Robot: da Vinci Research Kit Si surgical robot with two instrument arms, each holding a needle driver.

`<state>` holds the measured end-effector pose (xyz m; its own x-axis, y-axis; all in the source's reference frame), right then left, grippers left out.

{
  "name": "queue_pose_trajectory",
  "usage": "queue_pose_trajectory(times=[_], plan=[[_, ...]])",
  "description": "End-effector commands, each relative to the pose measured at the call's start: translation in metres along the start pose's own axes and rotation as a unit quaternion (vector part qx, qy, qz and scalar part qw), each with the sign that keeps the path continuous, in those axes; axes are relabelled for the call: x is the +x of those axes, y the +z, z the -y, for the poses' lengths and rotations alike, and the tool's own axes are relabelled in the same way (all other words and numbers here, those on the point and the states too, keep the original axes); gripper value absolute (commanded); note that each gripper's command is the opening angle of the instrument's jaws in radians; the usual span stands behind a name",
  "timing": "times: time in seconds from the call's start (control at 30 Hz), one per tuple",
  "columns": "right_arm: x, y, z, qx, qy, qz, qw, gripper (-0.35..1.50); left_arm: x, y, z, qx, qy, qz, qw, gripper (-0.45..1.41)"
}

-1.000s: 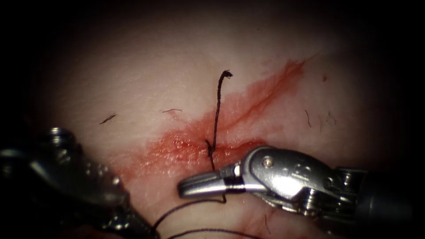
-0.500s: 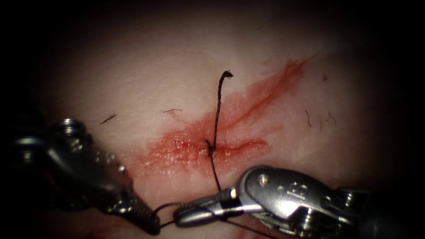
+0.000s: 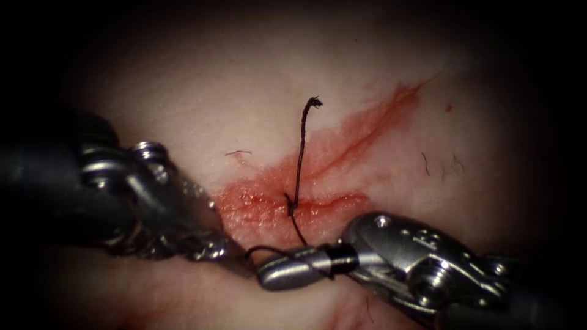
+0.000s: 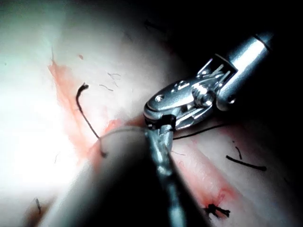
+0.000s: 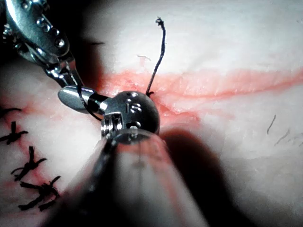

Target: Wound Closure

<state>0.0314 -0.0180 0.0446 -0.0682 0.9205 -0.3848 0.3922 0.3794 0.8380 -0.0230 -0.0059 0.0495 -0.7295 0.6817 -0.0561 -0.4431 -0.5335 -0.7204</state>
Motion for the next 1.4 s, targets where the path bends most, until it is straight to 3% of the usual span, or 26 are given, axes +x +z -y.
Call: queue_pose_trajectory(times=[0.03, 0.17, 0.4, 0.63, 0.7, 0.73, 0.77, 0.83, 0.9, 1.03, 1.3, 1.4], plan=[[0.0, 0.0006, -0.0008, -0.002, 0.018, -0.002, 1.0, -0.35, 0.0007, 0.0005, 0.0003, 0.0, 0.001, -0.005, 1.0, -0.45], [-0.0001, 0.0006, -0.0008, 0.004, 0.038, -0.011, 0.999, -0.35, 0.001, 0.0004, 0.0005, 0.01, -0.002, -0.017, 1.0, -0.45], [0.0009, 0.001, -0.0005, 0.006, 0.057, -0.069, 0.996, -0.35, 0.0005, 0.0016, 0.001, 0.013, -0.019, -0.015, 1.0, -0.45], [0.0026, 0.0006, -0.0005, -0.066, 0.026, -0.131, 0.989, -0.35, 0.0003, 0.0039, 0.0009, 0.008, -0.025, -0.003, 1.0, -0.45], [0.003, 0.0005, -0.0006, -0.12, -0.017, -0.158, 0.98, -0.35, 0.0005, 0.0041, 0.0007, 0.001, -0.026, -0.004, 1.0, -0.45], [0.0031, 0.0005, -0.0005, -0.158, -0.042, -0.164, 0.973, -0.35, 0.0005, 0.0042, 0.0006, -0.003, -0.027, -0.006, 1.0, -0.45], [0.003, 0.0005, -0.0004, -0.259, -0.098, -0.14, 0.951, -0.35, 0.0006, 0.0043, 0.0003, -0.006, -0.029, -0.009, 1.0, -0.45], [0.0027, 0.0006, -0.0003, -0.325, -0.126, -0.105, 0.932, -0.35, 0.0007, 0.0042, 0.0001, -0.008, -0.03, -0.01, 0.999, -0.45], [0.0021, 0.0007, -0.0002, -0.359, -0.145, -0.086, 0.918, -0.35, 0.0007, 0.0041, -0.0001, -0.009, -0.03, -0.009, 0.999, -0.45], [0.0004, 0.0006, -0.0001, -0.468, -0.181, -0.067, 0.863, -0.35, 0.0007, 0.0039, -0.0002, -0.01, -0.031, -0.009, 0.999, -0.45], [-0.0032, 0.0009, -0.0005, -0.558, -0.192, -0.055, 0.806, -0.35, 0.0003, 0.004, -0.0007, -0.016, -0.031, -0.001, 0.999, -0.45], [-0.0037, 0.0013, -0.0007, -0.569, -0.186, -0.064, 0.798, -0.35, 0.0001, 0.0041, -0.0006, -0.016, -0.03, 0.0, 0.999, -0.45]])
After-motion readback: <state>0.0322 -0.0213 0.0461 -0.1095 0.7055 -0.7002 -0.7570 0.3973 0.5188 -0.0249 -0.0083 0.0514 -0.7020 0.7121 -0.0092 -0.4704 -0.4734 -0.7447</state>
